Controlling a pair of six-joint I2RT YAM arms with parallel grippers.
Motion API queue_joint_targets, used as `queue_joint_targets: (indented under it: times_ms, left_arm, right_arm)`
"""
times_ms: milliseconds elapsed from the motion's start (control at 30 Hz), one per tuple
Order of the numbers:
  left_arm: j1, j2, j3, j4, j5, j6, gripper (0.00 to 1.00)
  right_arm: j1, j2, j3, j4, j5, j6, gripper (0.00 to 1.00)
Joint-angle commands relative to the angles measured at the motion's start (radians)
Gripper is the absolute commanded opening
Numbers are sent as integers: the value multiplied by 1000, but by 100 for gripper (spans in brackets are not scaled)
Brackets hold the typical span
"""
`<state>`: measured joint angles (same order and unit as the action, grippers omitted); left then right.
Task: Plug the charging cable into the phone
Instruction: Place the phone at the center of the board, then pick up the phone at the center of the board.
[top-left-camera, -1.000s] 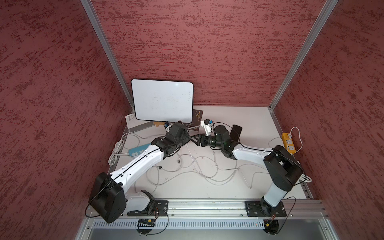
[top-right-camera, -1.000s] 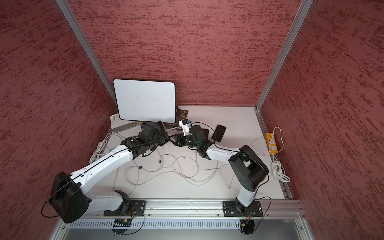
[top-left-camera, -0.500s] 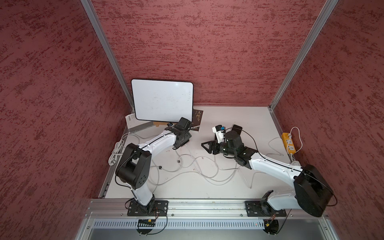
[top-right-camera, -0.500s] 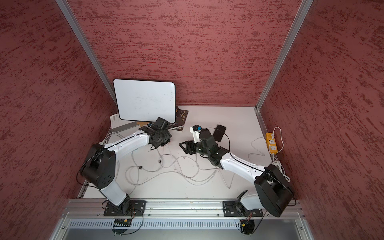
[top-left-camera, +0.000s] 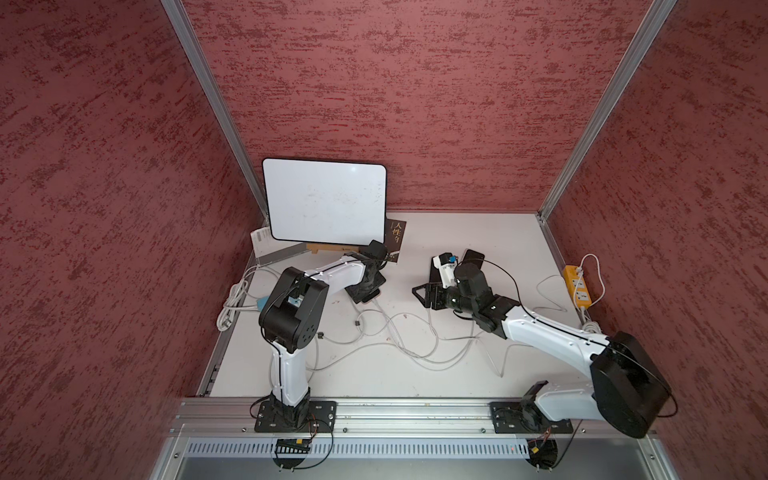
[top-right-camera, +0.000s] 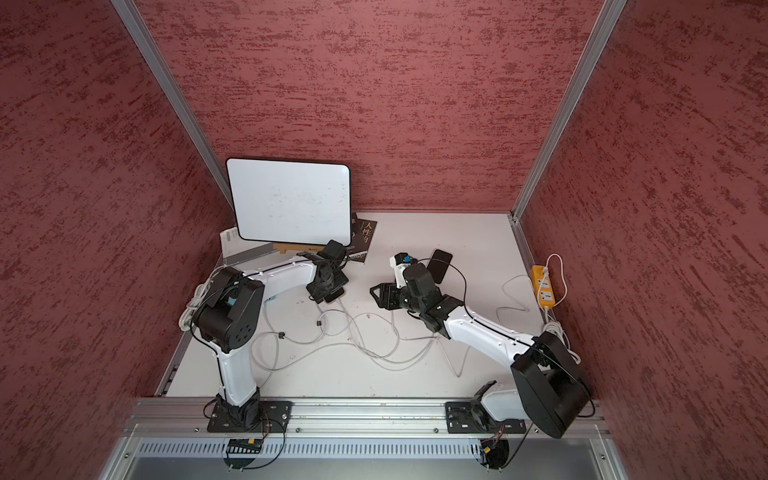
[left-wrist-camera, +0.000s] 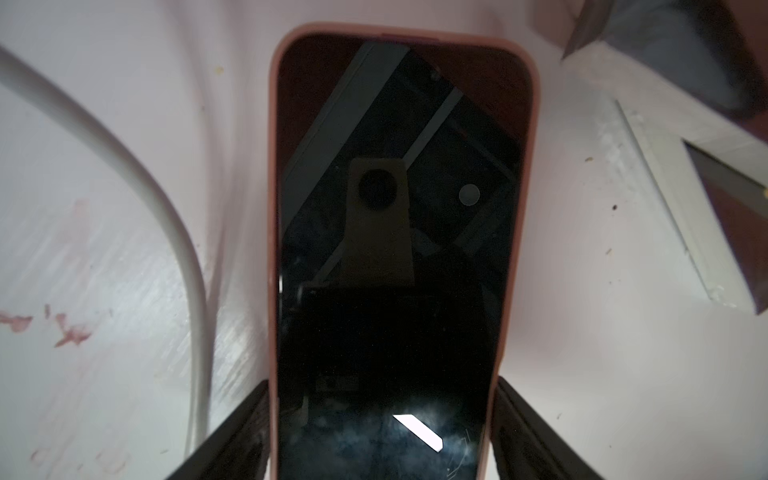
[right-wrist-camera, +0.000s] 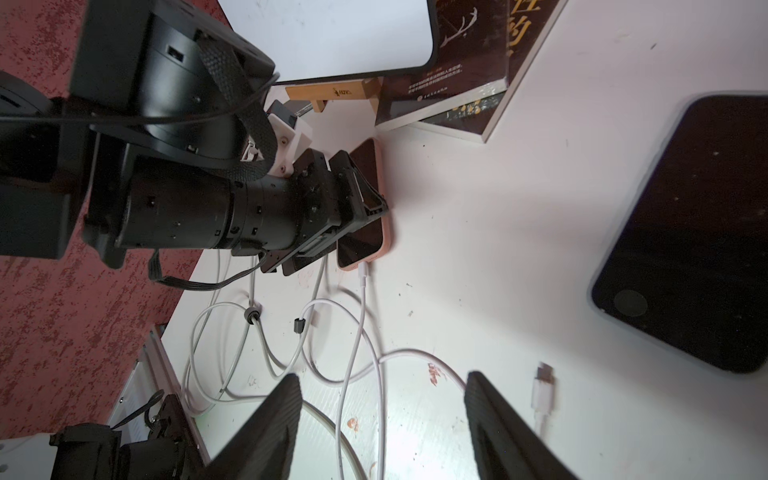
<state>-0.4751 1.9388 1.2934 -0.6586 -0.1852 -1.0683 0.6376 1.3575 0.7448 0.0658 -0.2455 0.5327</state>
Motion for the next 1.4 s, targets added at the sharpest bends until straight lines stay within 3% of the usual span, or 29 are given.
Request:
queue_joint_targets:
  times_ms: [0, 33, 100, 133, 167, 233, 333, 533, 733, 967, 1367]
  left_arm:
    - [10, 32, 47, -10, -13, 6, 15]
    - [10, 33, 49, -9, -12, 10, 25]
    - [12, 29, 47, -14, -15, 14, 66]
    - [12, 25, 45, -17, -17, 17, 79]
    - [12, 18, 43, -22, -19, 17, 88]
    - [12, -3, 40, -31, -21, 20, 98]
    - [4, -51, 49, -51, -34, 41, 100]
    - [-23, -194, 43, -69, -80, 126, 100]
    - [-51, -404, -123, 26, -36, 199, 100]
    - [-53, -547, -274, 125, 57, 249, 100]
    - [-54, -540, -296, 137, 81, 242, 100]
  right_arm:
    - [-9, 6, 24, -58, 38, -16, 66]
    - [-9, 8, 34, -88, 56, -20, 67]
    - [-10, 13, 54, -150, 116, -24, 73]
    - [-13, 16, 63, -184, 151, -25, 78]
    - [-14, 21, 74, -212, 185, -28, 86]
    - [-21, 38, 103, -262, 227, -42, 93]
    - [-32, 82, 169, -347, 303, -50, 98]
    - [-58, 301, 404, -539, 404, -25, 98]
    - [-76, 519, 646, -703, 531, 8, 99]
    - [-114, 641, 753, -736, 508, 3, 99]
    - [-163, 768, 827, -735, 398, -12, 99]
